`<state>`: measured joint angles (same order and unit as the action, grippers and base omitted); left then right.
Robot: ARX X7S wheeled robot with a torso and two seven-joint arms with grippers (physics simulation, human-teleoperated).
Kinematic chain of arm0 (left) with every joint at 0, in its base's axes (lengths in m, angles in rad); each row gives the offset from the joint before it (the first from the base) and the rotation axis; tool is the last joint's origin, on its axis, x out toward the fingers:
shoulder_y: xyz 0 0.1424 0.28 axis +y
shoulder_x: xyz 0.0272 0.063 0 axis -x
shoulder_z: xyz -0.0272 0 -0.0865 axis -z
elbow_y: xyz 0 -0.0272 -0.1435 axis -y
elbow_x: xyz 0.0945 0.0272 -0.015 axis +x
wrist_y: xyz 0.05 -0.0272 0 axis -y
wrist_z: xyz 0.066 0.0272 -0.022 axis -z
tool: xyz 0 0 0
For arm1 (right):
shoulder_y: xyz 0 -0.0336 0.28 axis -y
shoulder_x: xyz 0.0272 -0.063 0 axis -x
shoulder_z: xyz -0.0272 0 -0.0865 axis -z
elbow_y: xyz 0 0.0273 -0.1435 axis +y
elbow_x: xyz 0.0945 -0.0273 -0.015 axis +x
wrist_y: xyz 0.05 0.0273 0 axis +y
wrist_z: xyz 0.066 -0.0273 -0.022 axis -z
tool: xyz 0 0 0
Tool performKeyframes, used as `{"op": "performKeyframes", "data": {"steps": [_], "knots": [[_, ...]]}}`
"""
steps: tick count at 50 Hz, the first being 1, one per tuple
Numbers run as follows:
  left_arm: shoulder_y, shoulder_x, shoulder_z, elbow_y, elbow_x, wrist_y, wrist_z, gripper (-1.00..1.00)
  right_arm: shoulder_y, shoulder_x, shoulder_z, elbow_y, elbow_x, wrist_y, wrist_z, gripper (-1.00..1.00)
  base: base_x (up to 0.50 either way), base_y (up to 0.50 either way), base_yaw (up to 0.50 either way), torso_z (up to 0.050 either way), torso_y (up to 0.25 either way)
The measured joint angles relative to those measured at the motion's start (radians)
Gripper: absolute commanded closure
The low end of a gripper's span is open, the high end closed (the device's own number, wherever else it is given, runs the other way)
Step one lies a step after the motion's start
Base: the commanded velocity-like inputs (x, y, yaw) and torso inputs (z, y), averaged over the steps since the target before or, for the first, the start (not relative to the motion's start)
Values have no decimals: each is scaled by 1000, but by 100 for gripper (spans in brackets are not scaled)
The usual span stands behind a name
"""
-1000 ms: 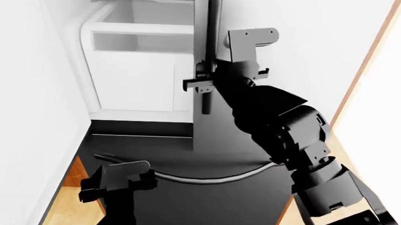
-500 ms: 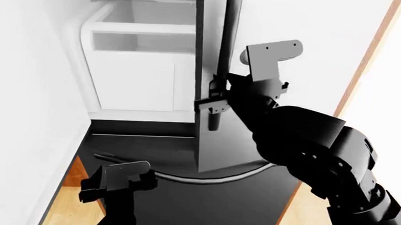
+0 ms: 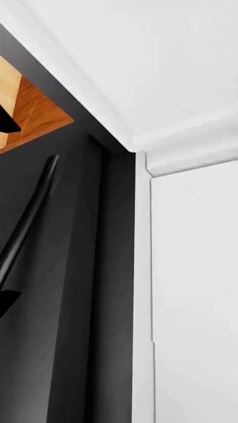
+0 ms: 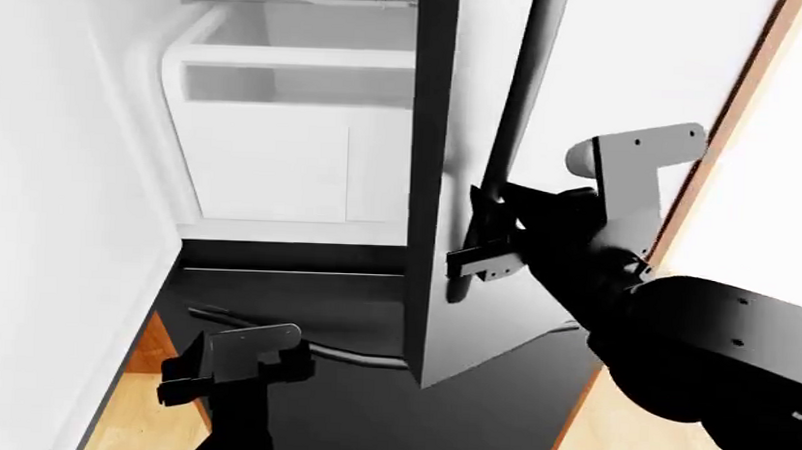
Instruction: Open the fridge doors
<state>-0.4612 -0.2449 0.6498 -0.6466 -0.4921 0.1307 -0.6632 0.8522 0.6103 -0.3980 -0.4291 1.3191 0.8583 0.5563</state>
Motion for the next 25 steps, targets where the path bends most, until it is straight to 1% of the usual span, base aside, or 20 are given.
{"op": "performKeyframes", "data": {"steps": [17, 25], "knots": [[-1, -2, 4, 2, 5, -6, -9, -100, -88, 97, 87, -47, 99, -48, -62, 100, 0, 0, -1, 1, 1], [-2, -2, 6, 1, 8, -10, -15, -100, -123, 157, 135, -44, 160, -56, -131, 100, 0, 0, -1, 0, 0]]}}
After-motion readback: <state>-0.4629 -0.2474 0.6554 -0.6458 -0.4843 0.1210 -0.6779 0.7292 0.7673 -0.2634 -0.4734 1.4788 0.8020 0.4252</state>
